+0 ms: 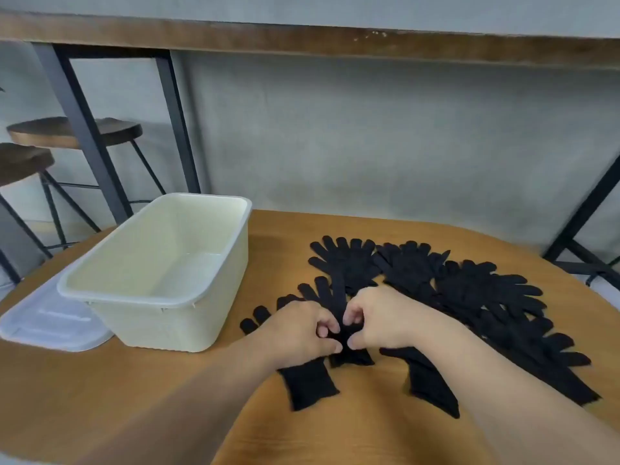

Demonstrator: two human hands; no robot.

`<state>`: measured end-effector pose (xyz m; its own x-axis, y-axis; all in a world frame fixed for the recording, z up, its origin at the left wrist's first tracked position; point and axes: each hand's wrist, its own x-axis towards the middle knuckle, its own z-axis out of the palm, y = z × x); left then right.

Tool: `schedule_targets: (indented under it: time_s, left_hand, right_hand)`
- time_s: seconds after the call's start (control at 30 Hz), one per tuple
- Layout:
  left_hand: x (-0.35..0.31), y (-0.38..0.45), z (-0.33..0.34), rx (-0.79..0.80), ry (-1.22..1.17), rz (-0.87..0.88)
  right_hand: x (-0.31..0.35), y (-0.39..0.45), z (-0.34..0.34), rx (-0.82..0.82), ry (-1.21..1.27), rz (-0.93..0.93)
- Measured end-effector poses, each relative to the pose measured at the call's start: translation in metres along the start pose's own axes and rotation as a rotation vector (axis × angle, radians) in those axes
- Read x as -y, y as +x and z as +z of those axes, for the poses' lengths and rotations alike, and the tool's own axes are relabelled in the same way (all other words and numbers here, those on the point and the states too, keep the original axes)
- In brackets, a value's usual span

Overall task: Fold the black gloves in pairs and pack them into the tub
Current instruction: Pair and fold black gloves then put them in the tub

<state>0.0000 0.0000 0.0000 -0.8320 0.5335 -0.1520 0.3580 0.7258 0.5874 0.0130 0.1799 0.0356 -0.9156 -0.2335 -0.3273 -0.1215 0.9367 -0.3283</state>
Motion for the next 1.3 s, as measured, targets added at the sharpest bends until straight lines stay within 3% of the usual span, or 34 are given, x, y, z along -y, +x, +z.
schedule_targets:
  time_s: [0.2, 0.33, 0.43, 0.5, 0.6, 0.77, 0.97, 1.1, 1.2, 1.3]
  left_hand:
    - [0.003, 0.008, 0.021, 0.033, 0.076, -0.004]
    - [0.005, 0.011, 0.028, 0.011, 0.167, 0.036]
    - [0.004, 0.012, 0.027, -0.04, 0.003, 0.011]
    - [0.003, 0.012, 0.019, -0.073, -0.165, -0.018]
    - [0.0, 0.015, 0.0, -0.112, -0.21, -0.005]
    - [-0.014, 0.026, -0.043, -0.343, -0.392, -0.055]
    - [-0.022, 0.024, -0.085, -0.46, -0.569, -0.005]
    - [-0.023, 0.018, -0.095, -0.479, -0.671, -0.034]
    - [-0.02, 0.013, -0.1, -0.509, -0.597, -0.04]
    - [-0.02, 0.007, -0.101, -0.515, -0.507, -0.013]
  right_hand:
    - [-0.019, 0.007, 0.024, 0.046, -0.14, 0.061]
    - [-0.025, 0.008, 0.032, -0.038, -0.171, -0.006]
    - [-0.024, 0.007, 0.028, -0.083, -0.117, -0.043]
    - [-0.02, 0.004, 0.015, -0.119, 0.003, -0.033]
    - [-0.012, 0.003, -0.009, -0.141, 0.261, -0.002]
    - [0.0, 0.01, -0.045, -0.226, 0.781, 0.001]
    - [0.009, 0.015, -0.068, -0.362, 1.018, -0.145]
    - [0.008, 0.02, -0.062, -0.339, 0.857, -0.056]
    - [0.009, 0.025, -0.052, -0.271, 0.757, -0.054]
    - [0.014, 0.032, -0.052, -0.399, 0.825, 0.072]
